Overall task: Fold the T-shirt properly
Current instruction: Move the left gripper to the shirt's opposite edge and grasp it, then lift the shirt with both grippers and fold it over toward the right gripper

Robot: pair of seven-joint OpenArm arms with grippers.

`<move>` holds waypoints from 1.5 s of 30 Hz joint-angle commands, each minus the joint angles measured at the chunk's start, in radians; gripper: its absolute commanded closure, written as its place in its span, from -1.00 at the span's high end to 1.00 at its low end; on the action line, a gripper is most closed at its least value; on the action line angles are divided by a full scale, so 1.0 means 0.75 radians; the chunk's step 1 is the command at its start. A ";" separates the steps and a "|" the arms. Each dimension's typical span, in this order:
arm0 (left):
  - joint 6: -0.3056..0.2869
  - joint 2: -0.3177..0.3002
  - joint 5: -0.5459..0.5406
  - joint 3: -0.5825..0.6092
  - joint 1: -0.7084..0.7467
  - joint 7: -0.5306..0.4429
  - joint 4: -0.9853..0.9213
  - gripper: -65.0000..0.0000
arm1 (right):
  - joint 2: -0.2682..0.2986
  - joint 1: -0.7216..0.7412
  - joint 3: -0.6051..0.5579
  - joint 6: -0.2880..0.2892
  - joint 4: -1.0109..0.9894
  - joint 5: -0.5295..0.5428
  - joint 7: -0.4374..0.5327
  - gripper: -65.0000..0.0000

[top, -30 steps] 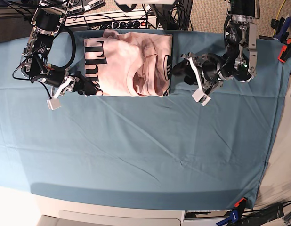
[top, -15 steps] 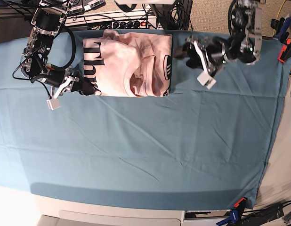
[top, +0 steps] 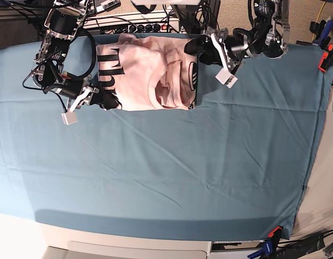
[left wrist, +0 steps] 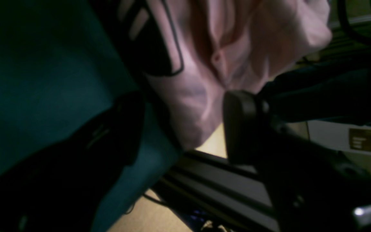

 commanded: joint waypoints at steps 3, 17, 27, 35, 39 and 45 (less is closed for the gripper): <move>0.015 0.008 0.058 0.059 0.017 0.054 0.002 0.22 | 0.010 0.018 0.002 0.009 0.018 0.034 0.007 -0.57; 0.019 0.007 0.138 0.228 -0.032 0.032 0.002 -0.66 | 0.010 0.018 0.002 0.009 0.018 0.034 0.007 -0.57; 0.022 -0.017 0.228 0.204 -0.105 0.032 0.002 -1.00 | 0.009 0.012 0.006 0.008 0.021 0.121 0.007 -1.00; 0.070 -0.023 0.238 0.089 -0.182 -0.002 0.002 -1.00 | 0.008 -0.064 0.006 0.009 0.130 0.128 0.007 -1.00; 0.070 -0.023 0.247 0.090 -0.231 -0.018 0.001 -1.00 | -0.011 -0.154 0.006 0.009 0.249 0.123 0.007 -1.00; 0.071 -0.022 0.266 0.093 -0.345 -0.039 -0.050 -1.00 | -0.109 -0.290 0.005 0.009 0.384 0.104 0.007 -1.00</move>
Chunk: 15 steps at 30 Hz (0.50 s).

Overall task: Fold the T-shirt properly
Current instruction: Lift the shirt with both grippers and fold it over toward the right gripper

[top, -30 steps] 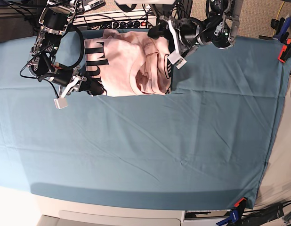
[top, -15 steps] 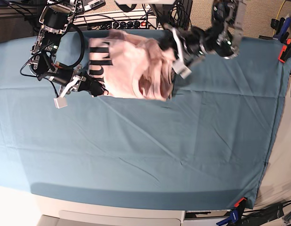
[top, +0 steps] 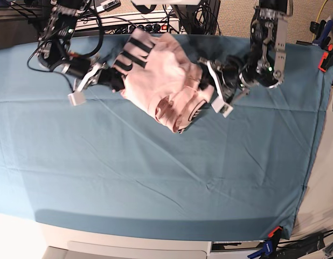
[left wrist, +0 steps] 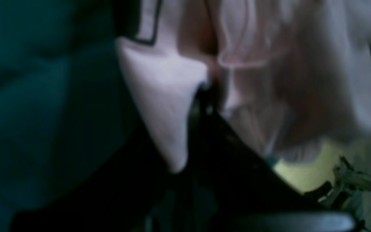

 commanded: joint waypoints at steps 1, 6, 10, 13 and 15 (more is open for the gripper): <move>-0.001 -0.004 -0.021 -0.003 -0.039 -0.031 0.002 -1.00 | -0.011 -0.010 0.003 0.010 0.037 0.042 0.009 -1.00; 0.015 -0.004 -0.020 -0.003 -0.145 -0.040 -0.104 -1.00 | -0.110 -0.050 0.003 0.022 0.079 0.044 0.009 -1.00; 0.015 -0.004 -0.030 -0.003 -0.229 -0.041 -0.186 -1.00 | -0.165 -0.049 -0.001 0.022 0.080 0.047 0.009 -1.00; 0.015 -0.004 -0.030 0.002 -0.303 -0.053 -0.260 -1.00 | -0.172 -0.050 -0.005 0.022 0.080 0.046 0.009 -1.00; 0.016 -0.004 -0.031 0.025 -0.367 -0.054 -0.334 -1.00 | -0.173 -0.050 -0.010 0.022 0.080 0.046 0.009 -1.00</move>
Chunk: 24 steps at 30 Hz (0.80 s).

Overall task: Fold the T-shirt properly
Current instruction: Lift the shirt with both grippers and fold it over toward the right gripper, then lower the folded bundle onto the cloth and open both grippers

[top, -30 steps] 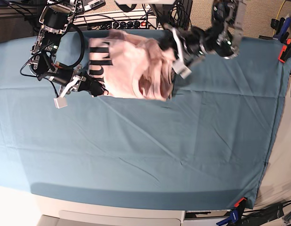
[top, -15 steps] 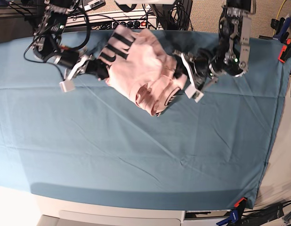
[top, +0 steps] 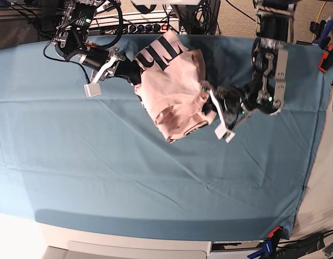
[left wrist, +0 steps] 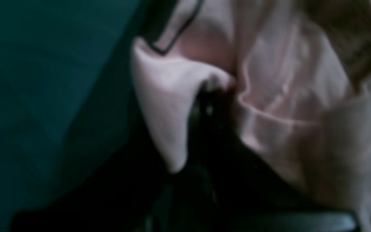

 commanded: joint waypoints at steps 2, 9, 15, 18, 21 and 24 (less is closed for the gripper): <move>0.001 -0.002 -0.025 0.037 -0.108 -0.035 -0.065 -1.00 | 0.005 0.008 -0.008 0.016 0.025 0.033 0.012 -1.00; 0.001 0.008 -0.028 0.202 -0.373 -0.034 -0.308 -1.00 | 0.005 0.008 -0.128 0.016 0.024 -0.041 0.012 -1.00; 0.001 0.006 -0.016 0.232 -0.486 -0.034 -0.364 -1.00 | 0.005 0.008 -0.239 0.016 0.024 -0.110 0.012 -1.00; 0.001 0.004 -0.013 0.232 -0.486 -0.034 -0.364 -1.00 | 0.005 0.008 -0.250 0.016 0.024 -0.110 0.012 -1.00; 0.001 0.005 -0.015 0.232 -0.475 -0.035 -0.364 -1.00 | 0.005 0.008 -0.243 0.016 0.024 -0.149 0.012 -1.00; 0.001 0.004 -0.014 0.232 -0.472 -0.034 -0.364 -1.00 | 0.005 0.008 -0.222 0.016 0.024 -0.216 0.073 -1.00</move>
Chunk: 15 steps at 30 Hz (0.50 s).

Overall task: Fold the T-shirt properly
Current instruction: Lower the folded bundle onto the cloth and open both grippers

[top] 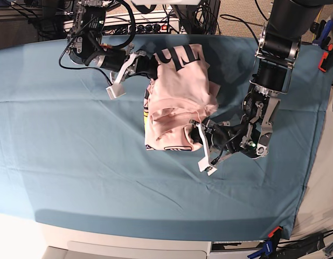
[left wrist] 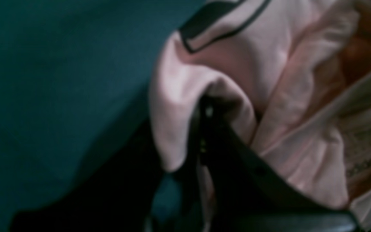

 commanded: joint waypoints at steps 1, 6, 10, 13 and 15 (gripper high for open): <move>0.005 -0.004 -0.011 -0.009 -0.043 -0.044 0.020 -1.00 | 0.006 0.004 0.016 0.003 0.019 -0.024 0.018 -1.00; 0.005 -0.004 -0.011 -0.009 -0.043 -0.045 0.020 -1.00 | 0.006 0.005 0.048 0.003 0.019 -0.057 0.035 -1.00; -0.018 -0.004 -0.011 -0.009 -0.044 -0.051 0.020 -0.54 | 0.006 0.011 0.048 0.003 0.019 -0.057 0.035 -0.94; -0.050 -0.004 -0.011 -0.009 -0.044 -0.049 0.020 -0.37 | 0.007 0.024 0.048 0.003 0.020 -0.056 0.040 -0.50; -0.051 -0.005 -0.005 -0.009 -0.046 -0.049 0.021 -0.37 | 0.009 0.047 0.052 0.003 0.020 -0.058 0.042 -0.42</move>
